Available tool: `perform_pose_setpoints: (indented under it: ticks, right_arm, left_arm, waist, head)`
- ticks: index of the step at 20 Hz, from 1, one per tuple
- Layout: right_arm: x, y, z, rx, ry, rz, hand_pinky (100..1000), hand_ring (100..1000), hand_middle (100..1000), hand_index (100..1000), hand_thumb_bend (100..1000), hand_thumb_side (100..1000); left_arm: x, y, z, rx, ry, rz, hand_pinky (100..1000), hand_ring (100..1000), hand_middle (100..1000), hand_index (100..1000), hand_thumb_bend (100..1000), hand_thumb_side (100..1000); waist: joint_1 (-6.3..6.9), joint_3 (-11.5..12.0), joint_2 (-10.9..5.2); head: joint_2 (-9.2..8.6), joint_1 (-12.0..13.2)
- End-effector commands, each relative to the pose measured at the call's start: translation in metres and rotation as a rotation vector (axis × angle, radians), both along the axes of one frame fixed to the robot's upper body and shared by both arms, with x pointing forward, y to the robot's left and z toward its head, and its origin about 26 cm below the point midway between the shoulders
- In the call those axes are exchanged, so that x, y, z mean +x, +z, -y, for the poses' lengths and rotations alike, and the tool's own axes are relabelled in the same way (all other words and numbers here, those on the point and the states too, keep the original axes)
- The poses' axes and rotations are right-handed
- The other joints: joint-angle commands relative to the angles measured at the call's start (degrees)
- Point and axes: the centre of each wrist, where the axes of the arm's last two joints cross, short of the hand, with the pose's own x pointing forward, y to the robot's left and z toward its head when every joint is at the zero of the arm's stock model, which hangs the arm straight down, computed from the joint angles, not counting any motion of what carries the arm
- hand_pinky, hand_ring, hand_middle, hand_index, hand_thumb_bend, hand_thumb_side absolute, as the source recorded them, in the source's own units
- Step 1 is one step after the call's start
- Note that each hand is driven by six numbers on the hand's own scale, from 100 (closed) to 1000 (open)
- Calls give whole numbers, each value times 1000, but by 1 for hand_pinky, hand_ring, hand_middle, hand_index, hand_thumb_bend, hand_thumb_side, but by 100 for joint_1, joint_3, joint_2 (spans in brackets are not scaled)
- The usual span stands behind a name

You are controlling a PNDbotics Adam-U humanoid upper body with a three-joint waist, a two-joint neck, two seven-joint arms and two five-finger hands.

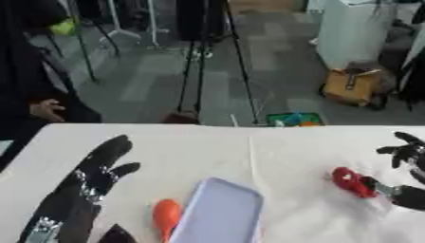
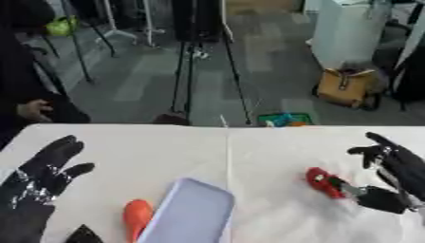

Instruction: Pick up objects on the table and place them in the box.

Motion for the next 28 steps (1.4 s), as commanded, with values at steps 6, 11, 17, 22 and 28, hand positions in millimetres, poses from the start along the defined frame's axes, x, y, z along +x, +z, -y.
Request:
perform_pose_setpoints:
  ticks: [6,11,17,22,28]
  right_arm:
    - [-3,18,-3,-59,5,56,860,983,504,825,580,939]
    - [-2,14,-5,-69,-4,47,857,979,502,812,567,932]
    - [-2,10,-3,-72,-13,45,858,979,500,815,570,935]
    - [-4,7,-3,-57,-5,51,857,982,494,819,575,939]
    - [-4,6,-3,-57,-6,50,856,978,489,811,575,934]
  left_arm:
    - [-1,7,-4,18,14,30,899,1000,952,922,138,1000]
    - [-2,7,-4,20,17,29,900,1000,952,922,138,1000]
    - [-2,6,-4,22,19,27,900,1000,953,922,139,1000]
    - [-2,6,-4,23,21,27,900,1000,953,922,139,1000]
    - [-1,7,-4,26,19,28,900,1000,954,922,138,1000]
  waist:
    - [-21,-9,-60]
    - [-45,1,-50]
    - [-69,8,-38]
    - [-78,10,-25]
    - [-78,10,-12]
  head:
    - [128,68]
    - [94,25]
    - [57,-18]
    - [3,-4]
    - [-34,-12]
